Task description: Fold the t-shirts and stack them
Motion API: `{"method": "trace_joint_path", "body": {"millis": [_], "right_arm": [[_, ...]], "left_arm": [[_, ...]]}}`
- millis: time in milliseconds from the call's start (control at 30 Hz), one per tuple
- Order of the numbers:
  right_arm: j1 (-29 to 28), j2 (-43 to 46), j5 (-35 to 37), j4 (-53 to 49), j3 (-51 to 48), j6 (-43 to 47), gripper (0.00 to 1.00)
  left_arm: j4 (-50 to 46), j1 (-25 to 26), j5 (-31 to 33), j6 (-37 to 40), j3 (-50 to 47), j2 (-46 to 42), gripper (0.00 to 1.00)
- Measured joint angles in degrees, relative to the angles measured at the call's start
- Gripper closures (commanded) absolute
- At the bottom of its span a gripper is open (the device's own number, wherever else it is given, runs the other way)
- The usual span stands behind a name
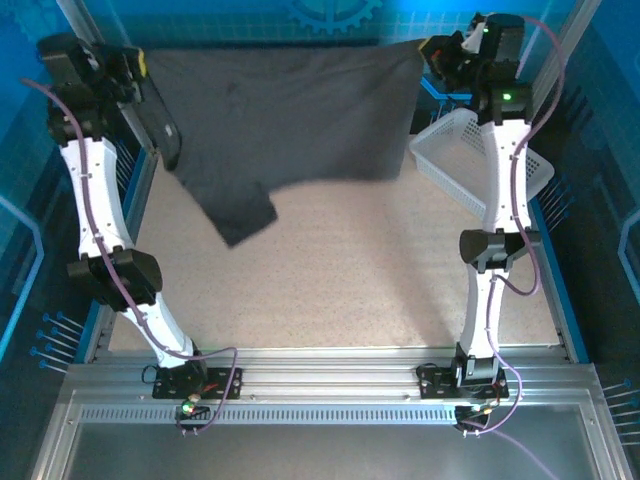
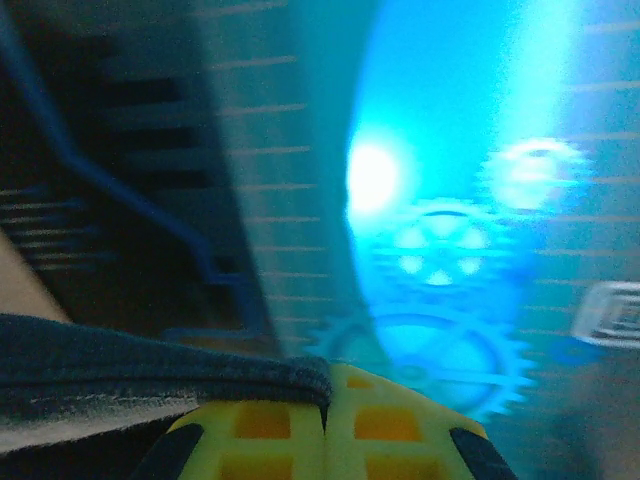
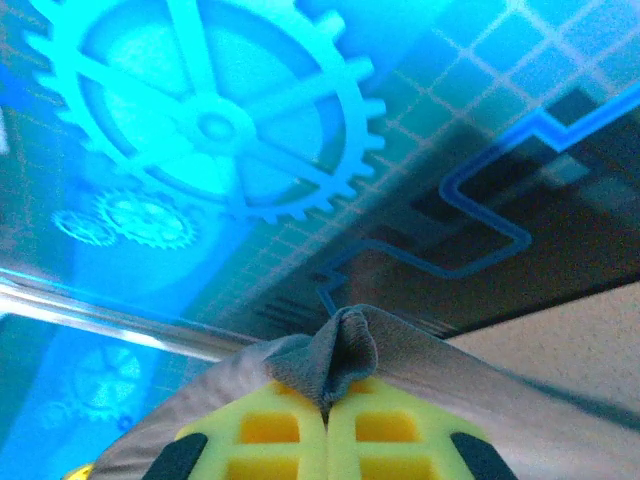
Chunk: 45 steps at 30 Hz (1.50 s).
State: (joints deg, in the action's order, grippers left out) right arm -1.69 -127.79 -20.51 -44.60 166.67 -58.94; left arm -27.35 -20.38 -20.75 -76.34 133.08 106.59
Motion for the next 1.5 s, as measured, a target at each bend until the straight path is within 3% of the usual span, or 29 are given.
{"method": "trace_joint_path", "body": {"millis": [100, 200, 300, 400, 433, 533, 600, 733, 967, 1067, 1267, 1500], "right_arm": [[2.16, 3.52, 0.07, 0.13, -3.54, -0.42, 1.00], [3.13, 11.76, 0.85, 0.07, -15.56, 0.66, 1.00], [3.10, 23.65, 2.89, 0.98, -33.62, 2.38, 1.00], [3.10, 37.38, 6.23, 3.54, -55.63, 3.34, 1.00], [3.10, 41.55, 7.43, 4.07, -62.88, 3.43, 0.95], [3.10, 49.83, 10.86, 4.11, -81.05, 3.37, 0.51], [2.99, 51.28, 12.63, 3.93, -90.05, 3.63, 0.44], [1.95, 49.35, 16.59, 1.44, -103.01, 5.03, 0.43], [-2.80, 48.81, 20.55, 1.18, -106.55, 9.38, 0.49], [-6.14, 45.88, 20.72, 2.71, -105.20, 11.69, 0.61], [-9.86, 31.76, 20.31, 5.68, -97.98, 16.15, 0.76], [-10.34, 17.57, 21.31, 4.26, -90.01, 17.75, 0.78]], "left_arm": [[0.92, -1.11, -0.20, -0.94, 5.55, -1.81, 1.00], [0.63, -1.64, -0.07, -0.20, 2.38, -8.44, 1.00], [0.52, -1.60, 1.18, 0.79, -12.00, -20.65, 0.95], [2.14, -0.85, 4.13, 0.59, -36.02, -36.13, 0.89], [2.36, -0.44, 4.98, 0.31, -44.76, -40.94, 0.80], [0.57, 0.31, 6.95, 0.35, -65.16, -48.59, 0.55], [-1.84, 0.31, 8.28, 1.79, -74.51, -49.16, 0.48], [-8.31, 0.68, 11.43, 7.19, -85.90, -47.74, 0.45], [-10.23, 7.08, 13.51, 11.39, -90.99, -51.58, 0.56], [-8.57, 10.29, 13.46, 10.69, -92.98, -49.99, 0.65], [-3.02, 15.65, 13.40, 9.86, -93.55, -37.24, 0.72], [0.70, 16.81, 13.25, 10.14, -92.98, -24.37, 0.76]]}}
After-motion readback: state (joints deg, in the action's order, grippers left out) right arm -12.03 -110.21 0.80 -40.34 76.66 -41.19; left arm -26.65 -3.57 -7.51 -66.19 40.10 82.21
